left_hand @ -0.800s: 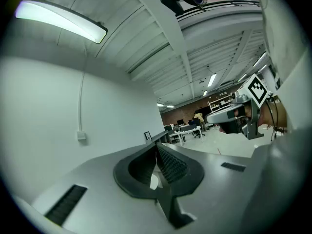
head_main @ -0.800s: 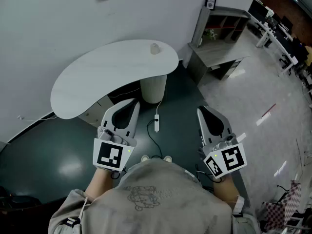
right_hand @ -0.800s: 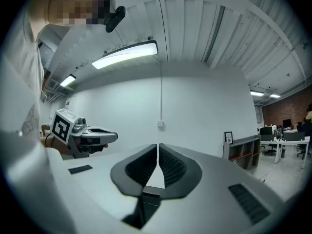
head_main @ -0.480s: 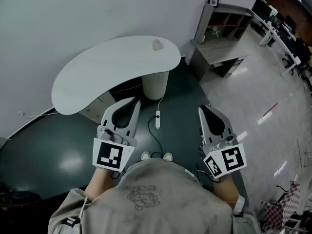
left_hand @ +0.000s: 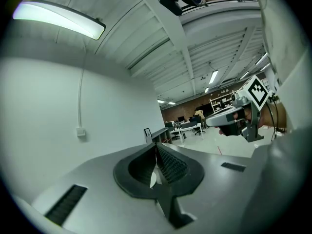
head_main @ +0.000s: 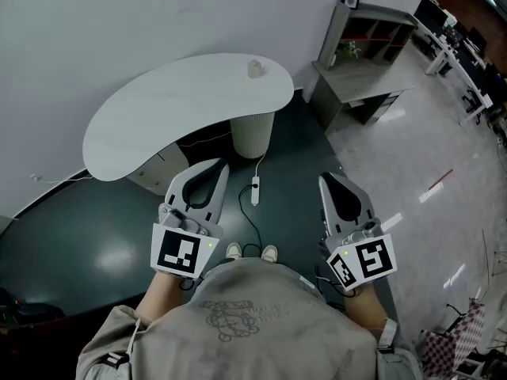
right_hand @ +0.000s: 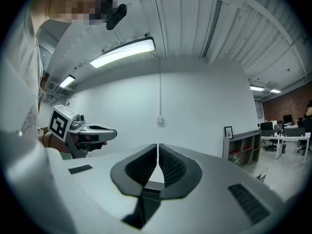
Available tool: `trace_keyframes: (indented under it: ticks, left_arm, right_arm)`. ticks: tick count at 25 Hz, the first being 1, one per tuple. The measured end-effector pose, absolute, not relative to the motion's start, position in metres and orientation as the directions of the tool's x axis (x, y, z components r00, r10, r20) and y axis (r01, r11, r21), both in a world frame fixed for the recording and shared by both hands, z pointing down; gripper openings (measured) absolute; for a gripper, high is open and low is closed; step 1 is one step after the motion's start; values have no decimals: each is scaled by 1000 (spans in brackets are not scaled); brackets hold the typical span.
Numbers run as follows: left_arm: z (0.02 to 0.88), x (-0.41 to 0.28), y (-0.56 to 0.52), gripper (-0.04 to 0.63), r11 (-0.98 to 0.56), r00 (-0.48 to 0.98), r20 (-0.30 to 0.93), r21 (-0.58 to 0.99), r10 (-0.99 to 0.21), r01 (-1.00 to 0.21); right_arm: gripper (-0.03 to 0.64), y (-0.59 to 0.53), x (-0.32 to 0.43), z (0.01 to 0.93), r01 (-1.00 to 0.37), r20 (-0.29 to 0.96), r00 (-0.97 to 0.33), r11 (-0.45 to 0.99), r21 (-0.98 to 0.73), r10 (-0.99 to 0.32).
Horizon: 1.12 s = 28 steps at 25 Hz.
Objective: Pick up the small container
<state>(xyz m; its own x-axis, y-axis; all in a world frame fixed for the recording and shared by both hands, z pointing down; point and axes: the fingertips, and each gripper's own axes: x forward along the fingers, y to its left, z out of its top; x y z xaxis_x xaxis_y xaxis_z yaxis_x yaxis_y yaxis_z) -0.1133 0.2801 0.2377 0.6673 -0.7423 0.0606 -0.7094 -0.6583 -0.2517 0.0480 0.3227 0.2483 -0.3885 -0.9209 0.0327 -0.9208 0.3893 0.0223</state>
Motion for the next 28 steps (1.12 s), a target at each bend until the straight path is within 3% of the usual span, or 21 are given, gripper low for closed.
trace_keyframes:
  ticks: [28]
  left_arm:
    - [281, -34, 283, 17, -608, 594, 140, -263, -792, -749]
  right_arm:
    - [34, 310, 133, 279, -894, 3, -448, 447, -7, -894]
